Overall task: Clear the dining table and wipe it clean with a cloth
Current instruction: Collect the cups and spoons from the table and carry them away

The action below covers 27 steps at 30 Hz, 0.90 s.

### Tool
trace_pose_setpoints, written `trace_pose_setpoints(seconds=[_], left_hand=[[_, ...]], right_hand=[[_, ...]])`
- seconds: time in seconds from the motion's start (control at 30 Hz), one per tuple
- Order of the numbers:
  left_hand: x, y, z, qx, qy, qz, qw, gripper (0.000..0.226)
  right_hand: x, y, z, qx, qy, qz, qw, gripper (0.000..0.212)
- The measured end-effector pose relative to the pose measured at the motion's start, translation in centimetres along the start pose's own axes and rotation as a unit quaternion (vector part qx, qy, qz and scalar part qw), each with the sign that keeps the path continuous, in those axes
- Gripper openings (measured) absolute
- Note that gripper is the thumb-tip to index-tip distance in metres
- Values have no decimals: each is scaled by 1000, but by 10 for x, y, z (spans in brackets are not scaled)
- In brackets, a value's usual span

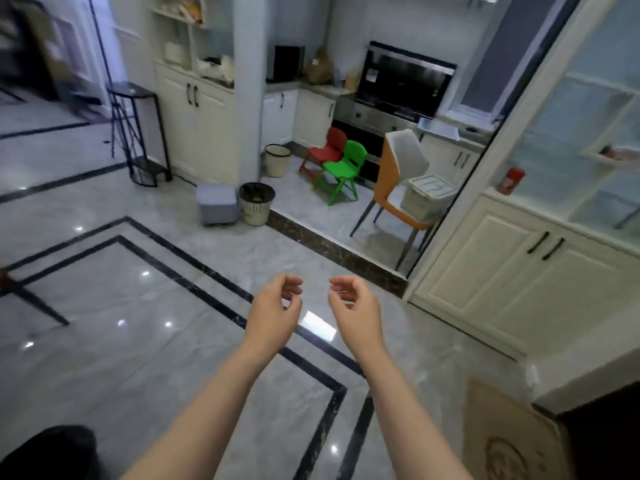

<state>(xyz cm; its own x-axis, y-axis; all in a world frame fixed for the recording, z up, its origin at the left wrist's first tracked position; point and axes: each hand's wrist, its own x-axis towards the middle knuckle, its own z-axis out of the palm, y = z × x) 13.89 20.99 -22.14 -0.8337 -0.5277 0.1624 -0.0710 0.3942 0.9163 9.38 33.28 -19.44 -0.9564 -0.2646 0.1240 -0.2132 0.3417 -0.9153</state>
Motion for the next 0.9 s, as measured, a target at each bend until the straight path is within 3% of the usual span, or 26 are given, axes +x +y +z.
trace_pose_setpoints(seconds=[0.2,0.63,0.9], left_hand=[[104,-64,-83,-2,109,-33,994,21],[295,-161,-242,17,261,-101,960,20],[458,-213,-296,18,321,-125,939,20]], right_hand=[[95,-23,129,41,-134,-19,990,18],[262,-99,370,79,-311,-47,946,19],[410,-124,491,80,-360,-76,926,18]])
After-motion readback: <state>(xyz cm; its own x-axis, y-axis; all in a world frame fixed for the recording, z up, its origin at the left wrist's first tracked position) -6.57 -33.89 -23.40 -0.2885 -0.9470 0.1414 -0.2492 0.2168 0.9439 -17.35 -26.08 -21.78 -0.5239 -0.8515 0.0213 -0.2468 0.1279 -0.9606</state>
